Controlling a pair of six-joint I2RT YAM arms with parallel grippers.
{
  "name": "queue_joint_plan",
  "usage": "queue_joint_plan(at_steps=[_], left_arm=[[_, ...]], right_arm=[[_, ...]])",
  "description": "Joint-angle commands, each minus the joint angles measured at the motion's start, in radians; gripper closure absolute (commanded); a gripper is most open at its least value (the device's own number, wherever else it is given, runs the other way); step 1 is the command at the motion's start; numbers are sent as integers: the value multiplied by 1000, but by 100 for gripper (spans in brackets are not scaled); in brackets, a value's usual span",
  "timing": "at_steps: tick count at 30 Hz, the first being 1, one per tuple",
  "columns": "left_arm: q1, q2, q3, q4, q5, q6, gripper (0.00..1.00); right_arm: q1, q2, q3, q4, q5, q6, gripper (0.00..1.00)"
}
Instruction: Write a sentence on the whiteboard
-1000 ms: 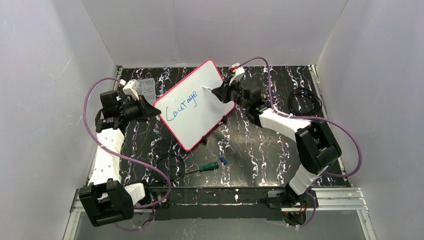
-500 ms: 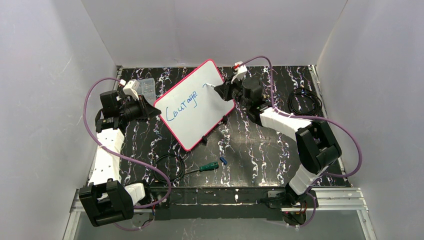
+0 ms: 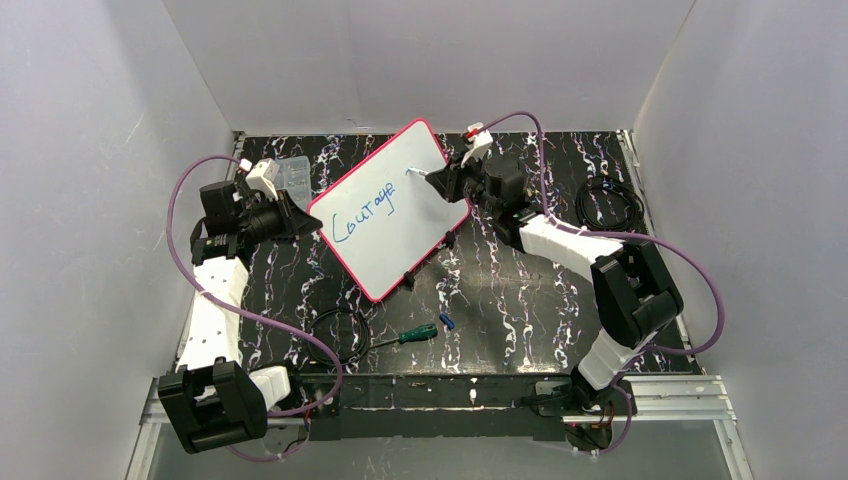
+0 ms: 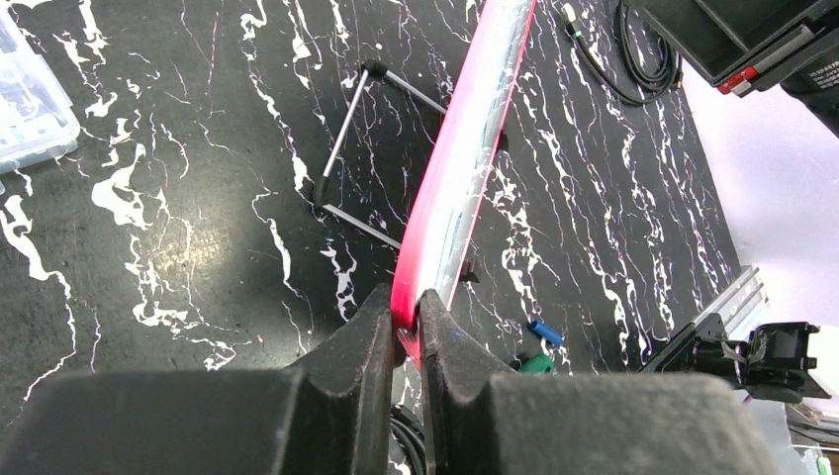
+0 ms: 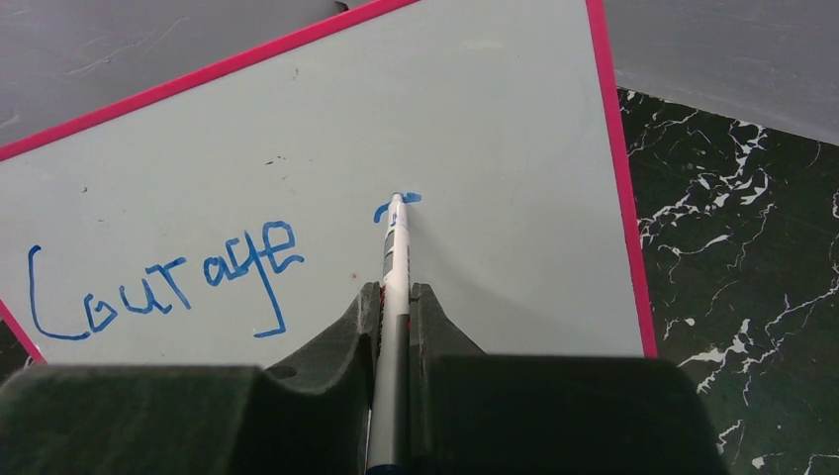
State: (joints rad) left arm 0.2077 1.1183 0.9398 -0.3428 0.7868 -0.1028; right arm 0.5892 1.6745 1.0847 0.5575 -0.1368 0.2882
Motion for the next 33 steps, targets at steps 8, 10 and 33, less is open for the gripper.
queue_joint_plan(at_steps=[8,10,33], left_arm=[[-3,1,5,-41,-26,40,100],[-3,1,5,-40,-27,40,100],[-2,6,7,-38,-24,38,100]], right_arm=[[-2,1,54,55,0,-3,99],[-3,0,42,51,-2,-3,99],[11,-22,-87,18,19,2,99]])
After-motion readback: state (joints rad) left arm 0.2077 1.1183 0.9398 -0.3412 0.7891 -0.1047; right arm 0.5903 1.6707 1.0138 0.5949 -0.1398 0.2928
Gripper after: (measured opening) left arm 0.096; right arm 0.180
